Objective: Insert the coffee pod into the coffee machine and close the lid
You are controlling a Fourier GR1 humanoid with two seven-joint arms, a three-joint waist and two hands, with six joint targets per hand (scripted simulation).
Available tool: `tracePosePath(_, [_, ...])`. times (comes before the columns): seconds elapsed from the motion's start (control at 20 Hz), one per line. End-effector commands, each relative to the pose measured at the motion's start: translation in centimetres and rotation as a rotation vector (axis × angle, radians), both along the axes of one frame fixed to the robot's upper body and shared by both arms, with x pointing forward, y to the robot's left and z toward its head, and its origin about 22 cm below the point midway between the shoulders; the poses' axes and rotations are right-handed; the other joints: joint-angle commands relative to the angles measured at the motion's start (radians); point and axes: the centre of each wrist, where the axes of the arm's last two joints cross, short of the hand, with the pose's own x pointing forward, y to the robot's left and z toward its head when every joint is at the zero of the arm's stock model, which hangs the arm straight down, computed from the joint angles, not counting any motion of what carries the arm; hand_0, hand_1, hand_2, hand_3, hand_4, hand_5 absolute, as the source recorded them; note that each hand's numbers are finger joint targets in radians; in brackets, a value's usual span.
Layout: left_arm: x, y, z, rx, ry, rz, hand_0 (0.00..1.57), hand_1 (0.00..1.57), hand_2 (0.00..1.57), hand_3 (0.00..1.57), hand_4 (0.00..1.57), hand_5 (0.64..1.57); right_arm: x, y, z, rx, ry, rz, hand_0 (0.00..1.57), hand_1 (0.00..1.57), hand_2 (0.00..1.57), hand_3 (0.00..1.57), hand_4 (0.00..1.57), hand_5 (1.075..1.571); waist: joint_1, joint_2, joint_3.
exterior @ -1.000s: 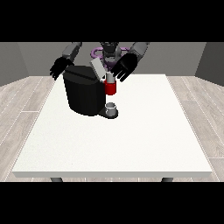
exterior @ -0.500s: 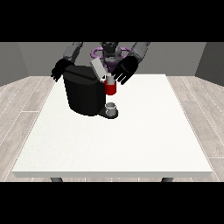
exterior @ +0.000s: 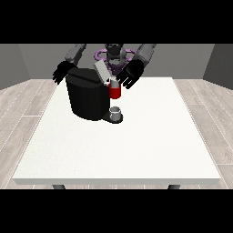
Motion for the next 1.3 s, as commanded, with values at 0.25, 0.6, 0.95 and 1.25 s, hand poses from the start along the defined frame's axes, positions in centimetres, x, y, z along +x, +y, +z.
tracePosePath(0.25, [0.1,-1.4,0.0,0.03,0.031,-0.031,1.13,1.13,1.17,1.0,0.46,1.571,0.7,-1.9,-0.1,0.008,0.014,-0.033,0.0,0.0,0.0,0.0,0.4,1.571,0.024,-0.014,-0.0007])
tracePosePath(0.6, [-0.1,1.6,1.0,0.052,-0.007,0.014,1.06,1.06,1.12,0.96,0.37,1.571,-0.2,-0.7,-0.2,0.0,-0.003,0.006,0.0,0.0,0.0,0.0,0.46,1.571,-0.012,0.004,-0.001])
tracePosePath(0.95, [-0.1,0.7,-0.2,0.135,-0.001,-0.036,0.57,0.57,0.81,0.64,0.24,1.571,0.7,1.4,2.1,0.009,-0.006,0.016,0.0,0.0,0.0,0.0,0.41,1.571,-0.014,0.014,-0.0014])
tracePosePath(1.25, [-0.2,0.9,1.1,0.169,0.019,-0.066,0.0,0.0,0.0,0.0,0.0,1.571,0.2,-1.0,-0.4,-0.013,-0.009,-0.031,0.0,0.0,0.0,0.0,0.36,1.571,0.011,0.017,-0.0007])
